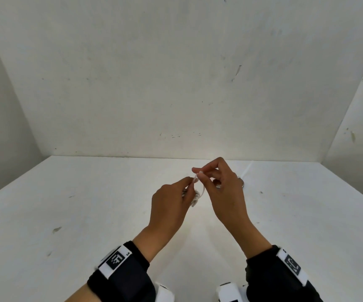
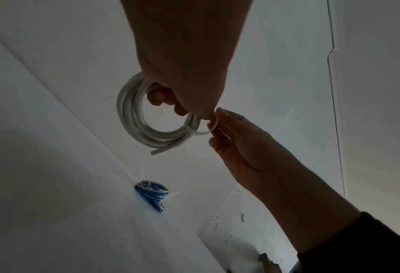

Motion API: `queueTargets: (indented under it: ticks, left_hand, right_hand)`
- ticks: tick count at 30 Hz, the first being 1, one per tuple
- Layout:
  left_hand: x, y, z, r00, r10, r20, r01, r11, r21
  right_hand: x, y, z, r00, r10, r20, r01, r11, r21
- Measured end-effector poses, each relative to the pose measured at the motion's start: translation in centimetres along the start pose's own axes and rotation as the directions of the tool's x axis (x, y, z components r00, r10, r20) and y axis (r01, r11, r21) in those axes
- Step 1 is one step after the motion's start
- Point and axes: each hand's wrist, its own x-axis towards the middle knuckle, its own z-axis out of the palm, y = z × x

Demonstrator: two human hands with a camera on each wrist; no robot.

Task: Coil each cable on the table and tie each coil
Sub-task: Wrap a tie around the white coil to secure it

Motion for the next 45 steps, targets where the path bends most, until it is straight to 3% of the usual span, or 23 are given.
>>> queueTargets:
  ticks: [10,15,21,25,30,32,35,37,39,41,45]
  left_hand:
    - [-0.1,-1.4,0.6,0.993,0.109,0.041,-0.115,0.973,0.199]
    - [-0.2,-1.6,-0.1,0.977,0.211,0.016,-0.205,0.926,0.317]
    - [-0.2,-1.3,-0.7,0.967,0.254,-0.017,-0.241,0.935,0.261]
    - [-0.3,-0.9,-1.0,0.994,0.105,0.013,-0.105,0.994,-0.001]
    - [-0.1,-0.6,-1.1,1.000,-0.005,0.022,0.011,0.959,-0.282]
    - [0.1,-0.2,-1.1,0.992,-0.115,0.051,0.125,0.919,-0.374]
    - [0.4,-0.1,-1.4,0.946,-0.291,0.140,0.318,0.766,-0.559]
    - [0.9,-0.4,-1.8,0.898,-0.396,0.190,0.417,0.631,-0.654]
    - [1.1,-0.7,-2.0,0.863,-0.460,0.211,0.462,0.546,-0.699]
    - [1.0,-1.0,-1.9,0.846,-0.493,0.202,0.477,0.533,-0.699]
    - [0.7,-1.4,-1.2,0.818,-0.556,0.149,0.482,0.520,-0.705]
  right_hand:
    - [0.1,0.5,-0.3,0.991,0.107,0.074,-0.113,0.990,0.082]
    - [0.6,0.4,-0.9,0.967,0.155,0.202,-0.160,0.987,0.010]
    - [0.7,-0.1,-1.0,0.949,0.159,0.272,-0.156,0.987,-0.033]
    - [0.7,0.3,-0.5,0.963,0.181,0.202,-0.187,0.982,0.013]
    - [0.2,0.9,0.3,0.962,0.218,0.162,-0.244,0.956,0.162]
    - [-0.1,1.0,0.5,0.958,0.214,0.193,-0.258,0.935,0.244]
    - [-0.3,1.4,0.3,0.937,0.210,0.280,-0.296,0.902,0.314]
    - [-0.4,1.9,-0.1,0.932,0.248,0.265,-0.317,0.911,0.264]
    - [-0.6,2.3,-0.4,0.938,0.246,0.246,-0.276,0.956,0.097]
    - [-1.0,2.7,-0.3,0.941,0.218,0.260,-0.222,0.975,-0.015]
    - [-1.7,2.7,0.5,0.977,0.161,0.139,-0.153,0.986,-0.065]
